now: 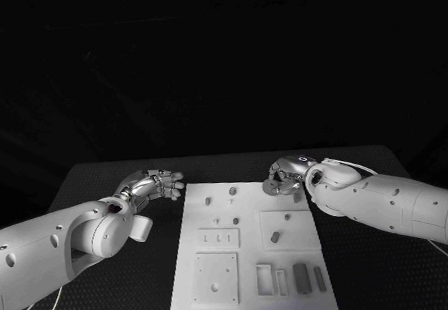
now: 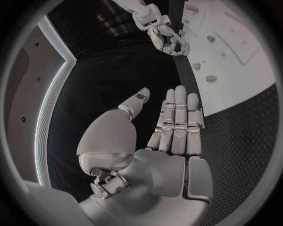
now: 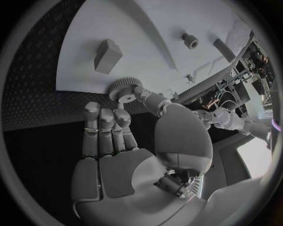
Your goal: Assemble the parts on the task board
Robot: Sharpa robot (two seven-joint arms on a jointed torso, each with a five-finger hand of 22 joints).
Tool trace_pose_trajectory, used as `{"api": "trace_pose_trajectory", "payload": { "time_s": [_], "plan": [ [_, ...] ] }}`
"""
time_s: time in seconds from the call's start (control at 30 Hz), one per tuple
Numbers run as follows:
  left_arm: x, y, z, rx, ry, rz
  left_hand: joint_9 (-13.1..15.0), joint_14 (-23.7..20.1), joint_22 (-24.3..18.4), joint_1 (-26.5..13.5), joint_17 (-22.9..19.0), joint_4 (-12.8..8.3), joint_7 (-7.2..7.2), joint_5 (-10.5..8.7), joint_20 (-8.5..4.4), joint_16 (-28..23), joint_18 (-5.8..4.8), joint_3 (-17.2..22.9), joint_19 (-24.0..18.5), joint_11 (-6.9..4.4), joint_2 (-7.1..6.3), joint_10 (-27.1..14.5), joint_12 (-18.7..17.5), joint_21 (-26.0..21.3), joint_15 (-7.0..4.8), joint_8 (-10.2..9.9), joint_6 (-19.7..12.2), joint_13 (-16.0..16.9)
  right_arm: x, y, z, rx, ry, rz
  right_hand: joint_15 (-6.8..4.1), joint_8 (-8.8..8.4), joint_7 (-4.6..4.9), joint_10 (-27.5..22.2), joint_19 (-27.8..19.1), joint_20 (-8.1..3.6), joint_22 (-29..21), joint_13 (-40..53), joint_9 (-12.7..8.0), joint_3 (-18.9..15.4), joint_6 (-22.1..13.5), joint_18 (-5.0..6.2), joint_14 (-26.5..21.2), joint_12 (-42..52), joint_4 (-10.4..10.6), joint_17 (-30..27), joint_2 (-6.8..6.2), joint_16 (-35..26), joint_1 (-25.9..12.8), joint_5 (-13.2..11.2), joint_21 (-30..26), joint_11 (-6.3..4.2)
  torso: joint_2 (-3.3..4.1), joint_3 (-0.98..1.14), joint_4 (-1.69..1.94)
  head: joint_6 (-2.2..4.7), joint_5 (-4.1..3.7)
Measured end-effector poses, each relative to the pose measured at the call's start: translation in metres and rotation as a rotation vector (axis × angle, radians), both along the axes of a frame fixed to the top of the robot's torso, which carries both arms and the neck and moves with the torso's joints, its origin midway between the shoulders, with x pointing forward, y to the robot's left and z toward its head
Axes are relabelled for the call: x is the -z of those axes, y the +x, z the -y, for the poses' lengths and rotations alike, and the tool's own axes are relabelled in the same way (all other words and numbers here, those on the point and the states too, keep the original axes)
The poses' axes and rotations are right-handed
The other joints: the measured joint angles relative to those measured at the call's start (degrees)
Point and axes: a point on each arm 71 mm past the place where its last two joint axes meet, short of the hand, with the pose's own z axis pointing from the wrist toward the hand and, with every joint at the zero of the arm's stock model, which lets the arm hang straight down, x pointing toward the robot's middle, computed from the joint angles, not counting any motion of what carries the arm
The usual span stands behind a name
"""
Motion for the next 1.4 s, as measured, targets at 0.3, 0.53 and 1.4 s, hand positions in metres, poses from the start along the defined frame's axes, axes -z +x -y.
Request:
{"api": "trace_pose_trajectory", "payload": {
  "time_s": [0.3,0.53,1.4],
  "plan": [
    [0.000,0.000,0.000,0.000,0.000,0.000,0.0,0.0,0.0,0.0,0.0,0.0,0.00,0.00,0.20,0.0,-0.03,0.0,-0.2,0.00,0.00,0.0,0.0,0.0,0.00,0.0,0.0,0.0,0.000,0.000,0.000,-0.007,-0.009,0.000,0.02,0.02,0.00,0.0,0.0,0.02,0.0,-0.2,0.0,0.2,0.0,-0.01,0.0,0.0,-0.2,-0.3,1.17,0.3,0.6,0.0,0.0,0.00,-0.01,0.01,0.01,-0.07,-0.05],
    [0.000,0.000,0.000,0.000,0.000,-0.001,0.0,0.0,0.0,0.0,0.0,-0.2,0.00,0.00,0.20,0.0,-0.04,0.2,-0.2,0.00,0.00,0.0,0.0,0.0,0.00,0.0,0.0,0.0,0.000,-0.002,-0.003,-0.027,-0.039,0.020,-0.09,1.21,0.00,0.0,-0.1,0.11,0.0,-1.0,0.7,1.6,0.0,-0.01,-0.1,0.3,-2.2,-0.8,3.29,0.4,2.3,0.0,0.3,-0.01,-0.02,0.01,-0.02,-0.09,-0.05],
    [0.000,-0.001,-0.001,-0.001,0.000,-0.001,0.0,0.0,0.0,0.0,0.1,-0.2,0.00,0.00,0.20,0.0,0.48,0.2,-0.2,0.00,0.00,0.0,-0.2,0.0,0.00,0.0,0.0,0.0,0.000,-0.018,-0.024,-0.059,-0.112,0.117,-1.35,1.87,-0.29,0.0,1.4,-0.52,-0.6,-2.5,1.4,4.0,0.3,-0.13,1.4,-0.2,0.2,-2.3,2.10,0.6,0.0,0.3,0.1,-0.02,-0.01,-0.10,0.03,0.36,-0.08]
  ]
}}
